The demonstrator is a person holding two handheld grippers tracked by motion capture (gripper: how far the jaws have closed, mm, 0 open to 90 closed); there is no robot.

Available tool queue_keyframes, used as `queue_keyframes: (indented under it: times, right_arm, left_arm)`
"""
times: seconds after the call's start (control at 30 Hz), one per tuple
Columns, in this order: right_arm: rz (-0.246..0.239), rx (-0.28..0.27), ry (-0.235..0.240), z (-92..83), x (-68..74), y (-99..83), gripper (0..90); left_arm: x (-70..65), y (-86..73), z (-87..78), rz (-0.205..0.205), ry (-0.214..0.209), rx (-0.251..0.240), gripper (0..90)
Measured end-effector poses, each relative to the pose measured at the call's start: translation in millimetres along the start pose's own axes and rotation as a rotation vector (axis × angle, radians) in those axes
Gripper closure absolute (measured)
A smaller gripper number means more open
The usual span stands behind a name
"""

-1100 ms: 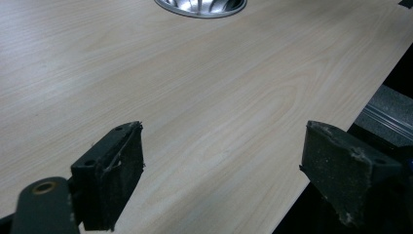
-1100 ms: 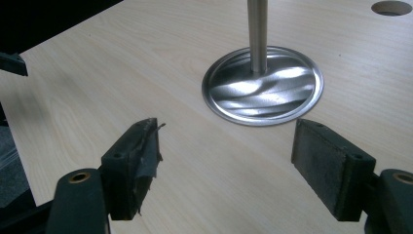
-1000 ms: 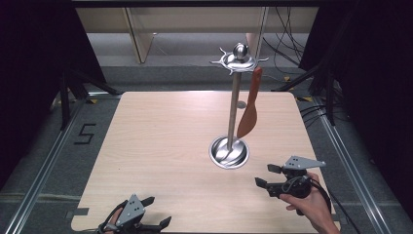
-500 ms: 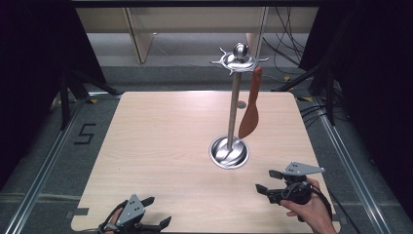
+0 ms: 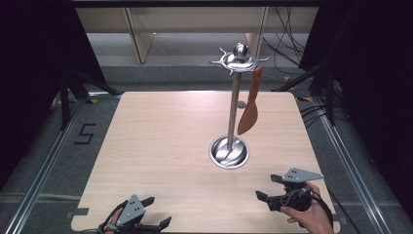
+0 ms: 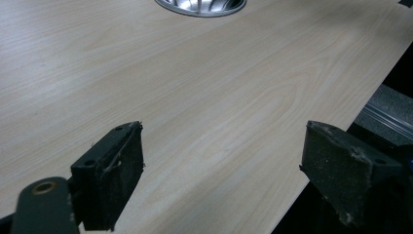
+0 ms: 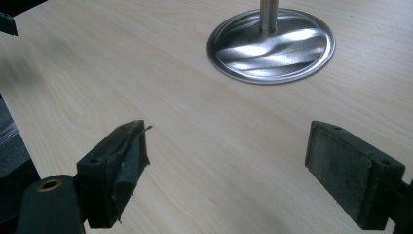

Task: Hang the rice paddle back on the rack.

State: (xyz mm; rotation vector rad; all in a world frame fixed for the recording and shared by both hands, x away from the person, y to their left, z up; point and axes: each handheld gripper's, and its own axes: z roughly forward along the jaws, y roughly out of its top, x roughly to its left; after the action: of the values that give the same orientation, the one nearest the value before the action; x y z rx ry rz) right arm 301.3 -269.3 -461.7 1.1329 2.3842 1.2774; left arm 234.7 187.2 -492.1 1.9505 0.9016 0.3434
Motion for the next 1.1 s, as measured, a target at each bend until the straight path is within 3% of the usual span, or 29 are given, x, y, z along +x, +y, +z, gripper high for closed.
queue_keyframes:
  times: [0.13,0.17,0.23,0.27,0.3,0.43,0.5,0.53,0.57,0.9,0.97,1.0,1.07,1.1]
  right_arm:
    - [0.025,0.005,0.007,-1.9,3.5,-3.3,16.1]
    - [0.018,-0.014,0.005,-1.5,3.5,-5.0,16.1]
    - [-0.010,-0.002,-0.001,-1.8,2.4,-6.7,16.1]
    - [0.034,0.005,0.018,-2.2,5.6,-8.6,16.1]
    - [-0.006,0.000,0.001,-2.8,3.1,-8.8,16.1]
    - [0.007,0.018,0.045,-1.5,5.0,-13.6,16.1]
    - [0.025,0.027,0.019,-2.9,9.2,-15.7,16.2]
    - [0.036,0.028,0.025,-3.6,10.4,-16.4,16.2]
    - [0.012,0.020,0.012,-4.2,9.2,-16.8,16.2]
    - [0.045,0.035,-0.012,-9.0,12.0,-23.7,16.3]
    - [0.017,0.018,-0.024,-7.7,9.3,-24.8,16.3]
    - [0.011,0.027,-0.004,-7.5,8.3,-24.5,16.3]
    - [0.041,0.030,0.006,-7.1,10.5,-25.1,16.3]
    - [0.000,0.029,-0.010,-7.6,7.7,-24.4,16.3]
  left_arm:
    - [-0.2,0.1,-0.1,-0.004,-0.002,-0.006,14.9]
    - [-0.3,0.0,-0.1,-0.005,0.000,-0.005,14.9]
    - [0.7,0.8,-0.4,0.011,-0.002,-0.005,14.9]
    - [1.2,0.9,-0.6,0.021,-0.003,-0.003,14.9]
    - [0.2,0.4,-0.4,0.007,0.001,-0.002,14.9]
    - [0.0,0.6,-0.3,0.001,-0.001,-0.004,14.9]
    - [0.6,0.5,-0.2,0.016,-0.002,-0.005,14.9]
    - [0.0,-0.1,-0.3,0.002,0.004,0.000,14.9]
    - [0.1,0.0,-0.3,0.002,0.004,-0.001,14.9]
    - [-0.4,-0.1,0.1,-0.001,0.000,-0.003,14.9]
    - [-0.2,0.5,0.0,-0.003,-0.001,-0.004,14.9]
    - [-0.4,0.6,0.1,-0.004,-0.002,-0.007,14.9]
    - [-0.5,0.0,0.2,-0.002,0.000,-0.005,14.9]
    - [-0.1,-0.1,0.0,0.000,0.001,0.001,14.9]
